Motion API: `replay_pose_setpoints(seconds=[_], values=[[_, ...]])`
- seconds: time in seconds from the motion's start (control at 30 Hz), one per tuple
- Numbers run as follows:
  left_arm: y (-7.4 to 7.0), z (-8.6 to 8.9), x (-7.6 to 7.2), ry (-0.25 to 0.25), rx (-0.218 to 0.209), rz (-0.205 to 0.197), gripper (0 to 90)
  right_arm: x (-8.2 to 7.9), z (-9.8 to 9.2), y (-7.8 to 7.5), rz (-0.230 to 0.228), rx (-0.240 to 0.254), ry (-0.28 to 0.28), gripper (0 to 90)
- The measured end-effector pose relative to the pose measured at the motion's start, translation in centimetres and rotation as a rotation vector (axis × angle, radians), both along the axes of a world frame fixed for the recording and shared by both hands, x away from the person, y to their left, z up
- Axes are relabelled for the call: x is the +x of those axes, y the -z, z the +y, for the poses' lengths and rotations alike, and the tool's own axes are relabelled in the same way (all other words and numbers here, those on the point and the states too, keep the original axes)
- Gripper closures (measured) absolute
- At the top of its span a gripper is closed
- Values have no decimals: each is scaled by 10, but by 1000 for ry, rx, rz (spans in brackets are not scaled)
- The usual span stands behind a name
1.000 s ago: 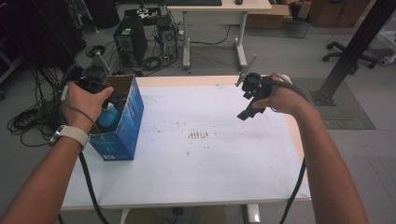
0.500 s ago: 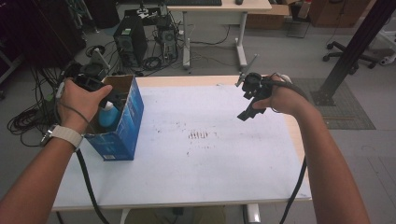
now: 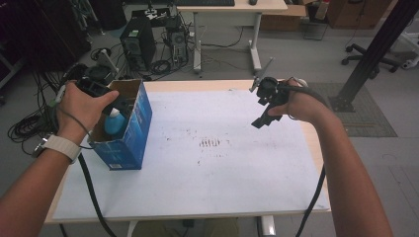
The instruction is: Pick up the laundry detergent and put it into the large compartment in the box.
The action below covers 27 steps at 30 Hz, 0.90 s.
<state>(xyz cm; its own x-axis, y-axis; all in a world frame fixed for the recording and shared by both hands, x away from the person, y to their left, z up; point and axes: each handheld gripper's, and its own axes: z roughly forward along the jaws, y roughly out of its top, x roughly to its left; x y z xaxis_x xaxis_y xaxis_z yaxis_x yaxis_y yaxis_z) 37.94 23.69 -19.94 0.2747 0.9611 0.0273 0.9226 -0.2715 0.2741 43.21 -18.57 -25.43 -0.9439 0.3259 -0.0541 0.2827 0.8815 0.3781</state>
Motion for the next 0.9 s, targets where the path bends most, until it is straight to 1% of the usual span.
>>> replay_pose_setpoints(seconds=[0.4,0.73,0.9], values=[[-7,-7,-9,45,2,19,109,-4,1,-3,-6,-3,0,88],[-13,-16,-16,97,-8,27,109,-6,2,-4,-9,-2,-4,87],[-12,-22,-20,125,-3,33,108,-7,2,-4,-9,-7,-5,87]])
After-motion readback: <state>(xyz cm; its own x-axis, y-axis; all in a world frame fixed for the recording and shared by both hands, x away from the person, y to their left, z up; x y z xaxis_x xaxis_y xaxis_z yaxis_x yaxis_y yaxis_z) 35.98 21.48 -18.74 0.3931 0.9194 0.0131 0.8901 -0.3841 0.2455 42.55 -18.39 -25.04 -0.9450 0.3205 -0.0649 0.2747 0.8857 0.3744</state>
